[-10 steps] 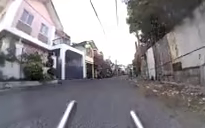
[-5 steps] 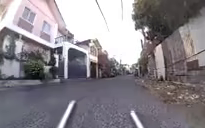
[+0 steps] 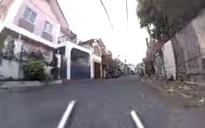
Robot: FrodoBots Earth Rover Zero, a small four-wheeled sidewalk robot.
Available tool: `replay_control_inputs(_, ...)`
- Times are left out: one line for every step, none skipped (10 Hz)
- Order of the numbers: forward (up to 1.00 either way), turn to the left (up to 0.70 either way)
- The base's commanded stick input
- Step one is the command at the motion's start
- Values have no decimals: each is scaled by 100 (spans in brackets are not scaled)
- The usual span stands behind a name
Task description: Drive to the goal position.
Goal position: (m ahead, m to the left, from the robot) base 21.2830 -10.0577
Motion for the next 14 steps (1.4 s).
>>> replay_control_inputs(100, -40)
replay_control_inputs(100, -40)
replay_control_inputs(100, -40)
replay_control_inputs(100, -40)
replay_control_inputs(100, -40)
replay_control_inputs(100, -40)
replay_control_inputs(100, -40)
replay_control_inputs(100, -35)
replay_control_inputs(100, 0)
replay_control_inputs(100, 0)
replay_control_inputs(100, 0)
replay_control_inputs(100, 0)
replay_control_inputs(100, 0)
replay_control_inputs(100, 0)
